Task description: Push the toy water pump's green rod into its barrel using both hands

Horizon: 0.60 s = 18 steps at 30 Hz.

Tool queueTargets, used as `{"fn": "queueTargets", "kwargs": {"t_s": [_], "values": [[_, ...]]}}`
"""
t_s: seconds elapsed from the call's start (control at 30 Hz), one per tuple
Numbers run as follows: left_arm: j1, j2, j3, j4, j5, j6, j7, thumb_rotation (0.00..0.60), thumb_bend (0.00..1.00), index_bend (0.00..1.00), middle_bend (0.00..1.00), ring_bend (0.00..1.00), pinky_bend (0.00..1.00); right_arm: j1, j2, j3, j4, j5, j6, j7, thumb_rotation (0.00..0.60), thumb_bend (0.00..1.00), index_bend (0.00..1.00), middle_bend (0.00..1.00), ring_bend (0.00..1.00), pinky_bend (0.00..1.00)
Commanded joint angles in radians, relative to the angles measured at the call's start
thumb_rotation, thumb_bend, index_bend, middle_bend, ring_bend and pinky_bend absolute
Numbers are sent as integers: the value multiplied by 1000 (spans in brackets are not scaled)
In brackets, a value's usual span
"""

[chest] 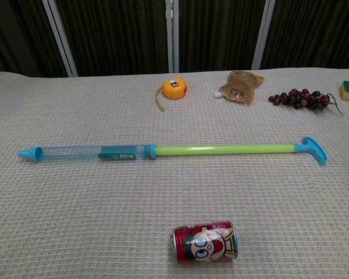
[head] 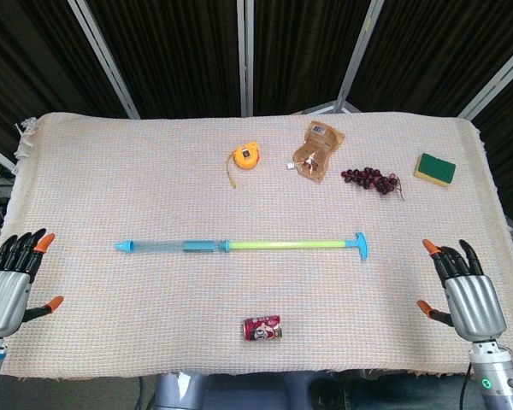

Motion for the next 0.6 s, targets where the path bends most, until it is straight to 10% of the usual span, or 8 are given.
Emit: {"fn": "queueTargets", "kwargs": {"t_s": [0.03, 0.6], "values": [[-4, -6, -6, 7, -11, -11, 1, 600, 0, 0, 0, 0, 0, 97, -11, 44, 1, 39, -143, -13, 600, 0, 30, 888, 944, 988], [-28, -40, -42, 43, -119, -92, 37, 600, 0, 0, 0, 0, 0, 491, -295, 178, 310, 319, -646, -129, 600, 0, 385, 1000, 1000, 1000]]}}
